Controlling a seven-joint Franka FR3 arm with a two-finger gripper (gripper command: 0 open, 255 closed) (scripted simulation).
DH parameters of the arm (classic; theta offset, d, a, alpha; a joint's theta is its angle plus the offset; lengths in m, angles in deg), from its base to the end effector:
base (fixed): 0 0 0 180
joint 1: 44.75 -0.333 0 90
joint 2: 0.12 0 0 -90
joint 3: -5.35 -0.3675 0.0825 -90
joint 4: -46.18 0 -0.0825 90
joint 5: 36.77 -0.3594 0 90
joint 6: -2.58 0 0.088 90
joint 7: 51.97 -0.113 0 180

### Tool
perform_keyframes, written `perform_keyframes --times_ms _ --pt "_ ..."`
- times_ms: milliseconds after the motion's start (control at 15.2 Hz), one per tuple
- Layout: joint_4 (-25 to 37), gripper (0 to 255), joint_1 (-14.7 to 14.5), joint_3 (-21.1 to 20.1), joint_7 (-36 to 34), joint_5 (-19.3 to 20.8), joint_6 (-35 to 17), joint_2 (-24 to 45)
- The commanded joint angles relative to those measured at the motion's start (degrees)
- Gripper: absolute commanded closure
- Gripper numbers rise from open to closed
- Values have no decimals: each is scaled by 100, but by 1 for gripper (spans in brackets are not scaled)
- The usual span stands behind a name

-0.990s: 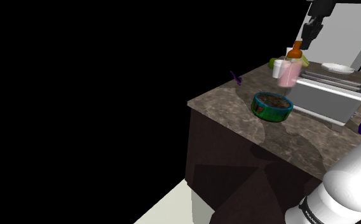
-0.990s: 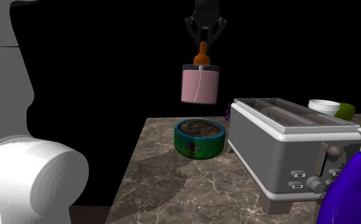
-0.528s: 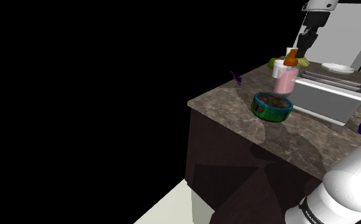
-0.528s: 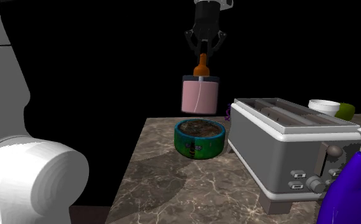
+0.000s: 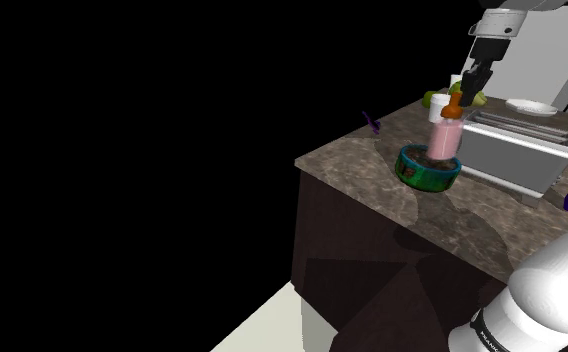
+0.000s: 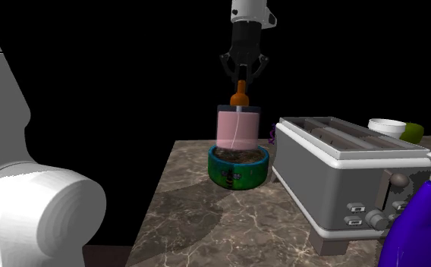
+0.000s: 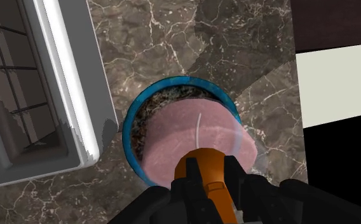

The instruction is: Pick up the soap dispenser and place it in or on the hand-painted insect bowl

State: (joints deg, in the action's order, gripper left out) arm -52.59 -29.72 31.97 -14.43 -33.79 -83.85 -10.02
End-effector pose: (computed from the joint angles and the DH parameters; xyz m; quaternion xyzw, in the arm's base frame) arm 0.3280 -0.3314 0.6725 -0.9989 0.0325 0.0154 0.0289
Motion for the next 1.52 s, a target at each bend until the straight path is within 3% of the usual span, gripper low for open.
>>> perform_keyframes --times_ms 0,462,528,858,1122,1452 --pt "-117 255 4 4 3 6 -111 -13" --pt "-115 255 4 4 3 6 -111 -11" --pt "-115 0 4 4 3 6 -111 -11" --pt "-115 0 4 4 3 6 -111 -11" --pt "971 0 10 71 122 -129 671 326" --pt "971 0 10 71 122 -129 671 326"
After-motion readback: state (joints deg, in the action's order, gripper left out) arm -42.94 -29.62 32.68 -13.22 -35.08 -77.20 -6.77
